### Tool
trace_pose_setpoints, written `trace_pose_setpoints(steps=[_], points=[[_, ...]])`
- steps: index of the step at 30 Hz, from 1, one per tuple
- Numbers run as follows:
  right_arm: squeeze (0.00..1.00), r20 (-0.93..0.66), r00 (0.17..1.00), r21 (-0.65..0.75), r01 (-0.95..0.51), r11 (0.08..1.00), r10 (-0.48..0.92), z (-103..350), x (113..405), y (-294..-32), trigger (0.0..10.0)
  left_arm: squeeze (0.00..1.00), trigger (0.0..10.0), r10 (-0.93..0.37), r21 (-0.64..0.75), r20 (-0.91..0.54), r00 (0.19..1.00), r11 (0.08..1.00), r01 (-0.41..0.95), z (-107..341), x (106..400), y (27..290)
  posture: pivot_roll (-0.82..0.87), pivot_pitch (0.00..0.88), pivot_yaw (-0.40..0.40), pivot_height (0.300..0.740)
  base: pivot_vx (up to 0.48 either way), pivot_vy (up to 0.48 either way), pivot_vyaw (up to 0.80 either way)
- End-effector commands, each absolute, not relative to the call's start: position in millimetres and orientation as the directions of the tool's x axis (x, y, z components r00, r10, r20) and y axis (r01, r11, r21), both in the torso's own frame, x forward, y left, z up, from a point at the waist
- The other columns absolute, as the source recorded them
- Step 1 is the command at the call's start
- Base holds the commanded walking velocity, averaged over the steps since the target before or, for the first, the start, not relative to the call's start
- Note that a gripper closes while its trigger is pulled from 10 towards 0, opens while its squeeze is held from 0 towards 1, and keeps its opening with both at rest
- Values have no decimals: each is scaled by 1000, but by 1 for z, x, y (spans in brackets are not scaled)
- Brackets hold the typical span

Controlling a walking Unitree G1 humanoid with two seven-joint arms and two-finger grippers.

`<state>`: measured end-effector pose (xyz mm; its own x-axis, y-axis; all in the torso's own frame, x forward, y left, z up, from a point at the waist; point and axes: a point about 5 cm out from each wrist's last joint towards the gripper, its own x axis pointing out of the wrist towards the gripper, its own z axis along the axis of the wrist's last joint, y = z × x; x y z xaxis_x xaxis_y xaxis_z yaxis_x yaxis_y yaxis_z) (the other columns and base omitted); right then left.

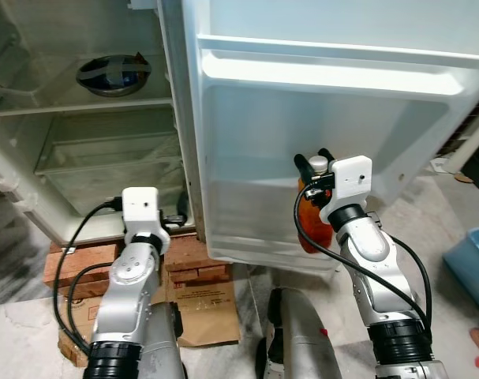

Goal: Restocking fridge

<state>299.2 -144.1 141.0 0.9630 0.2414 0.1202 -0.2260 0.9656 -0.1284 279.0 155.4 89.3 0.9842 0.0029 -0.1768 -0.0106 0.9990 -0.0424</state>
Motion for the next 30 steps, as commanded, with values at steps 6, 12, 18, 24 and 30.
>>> trace_pose_setpoints(steps=[6, 12, 18, 24, 30], points=[[0, 138, 959, -130, -230, 964, 247, 145, 298, -148, 10000, 0, 10000, 0, -42, -182, 983, 999, -8, 91, 275, 157, 10, 73, -13, 591, 0, 0, 0], [0, 131, 926, -147, -336, 930, 355, 146, 288, -142, 10000, 0, 10000, -18, -17, -163, 986, 1000, 16, 94, 275, 157, 10, 80, -6, 591, 0, 0, 0], [0, 120, 853, -278, -462, 842, 508, 147, 280, -135, 10000, 0, 10000, -72, 9, -143, 987, 997, 74, 98, 273, 151, 13, 95, 2, 591, 0, 0, 0], [0, 91, 797, -381, -526, 760, 597, 140, 279, -131, 10000, 0, 10000, -85, 22, -137, 987, 996, 89, 99, 271, 151, 25, 110, 7, 576, 0, 0, 0], [0, 69, 747, -507, -544, 669, 661, 131, 278, -121, 10000, 0, 10000, -98, 44, -131, 986, 994, 105, 101, 269, 152, 40, 118, 13, 541, 0, 0, 0]])
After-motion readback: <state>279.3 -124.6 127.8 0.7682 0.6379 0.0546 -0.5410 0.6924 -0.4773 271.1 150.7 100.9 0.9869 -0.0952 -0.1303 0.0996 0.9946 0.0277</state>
